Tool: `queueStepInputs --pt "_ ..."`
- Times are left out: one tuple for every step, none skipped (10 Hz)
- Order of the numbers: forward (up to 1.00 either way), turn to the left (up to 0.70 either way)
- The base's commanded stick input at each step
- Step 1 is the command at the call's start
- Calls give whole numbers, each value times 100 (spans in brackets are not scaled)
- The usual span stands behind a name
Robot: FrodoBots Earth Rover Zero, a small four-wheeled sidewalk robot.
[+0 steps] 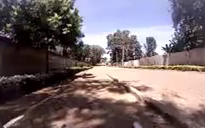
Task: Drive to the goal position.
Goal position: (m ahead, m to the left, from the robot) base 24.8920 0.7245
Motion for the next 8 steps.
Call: queueStepInputs --pt "70 0" --pt "70 0" --pt "70 0" --pt "70 0" --pt "70 0" --pt "70 0" --pt "70 0" --pt "70 0"
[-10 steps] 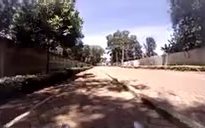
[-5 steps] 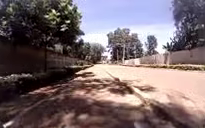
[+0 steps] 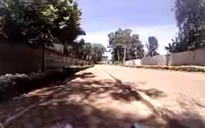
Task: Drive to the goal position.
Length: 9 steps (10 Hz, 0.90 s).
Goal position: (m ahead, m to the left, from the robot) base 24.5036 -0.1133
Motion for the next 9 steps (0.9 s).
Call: queueStepInputs --pt "70 0" --pt "70 0" --pt "70 0" --pt "70 0" --pt "70 0" --pt "70 0" --pt "70 0" --pt "70 0" --pt "70 0"
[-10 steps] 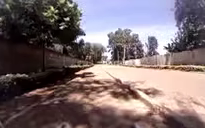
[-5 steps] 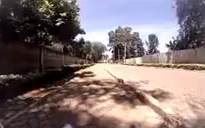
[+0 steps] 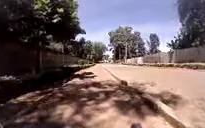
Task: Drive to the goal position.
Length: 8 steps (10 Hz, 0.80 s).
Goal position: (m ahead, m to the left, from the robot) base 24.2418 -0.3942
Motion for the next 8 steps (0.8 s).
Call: queueStepInputs --pt "70 0" --pt "70 0" --pt "70 0" --pt "70 0" --pt "70 0" --pt "70 0" --pt "70 0" --pt "70 0"
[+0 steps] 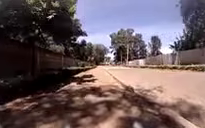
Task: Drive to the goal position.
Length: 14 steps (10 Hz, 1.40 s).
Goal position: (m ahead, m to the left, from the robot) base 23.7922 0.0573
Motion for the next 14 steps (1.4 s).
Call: queueStepInputs --pt "70 0" --pt "70 0" --pt "70 0" --pt "70 0" --pt "70 0" --pt "70 0" --pt "70 0" --pt "70 0" --pt "70 0" --pt "70 0" --pt "70 0" --pt "70 0" --pt "70 0" --pt "70 0"
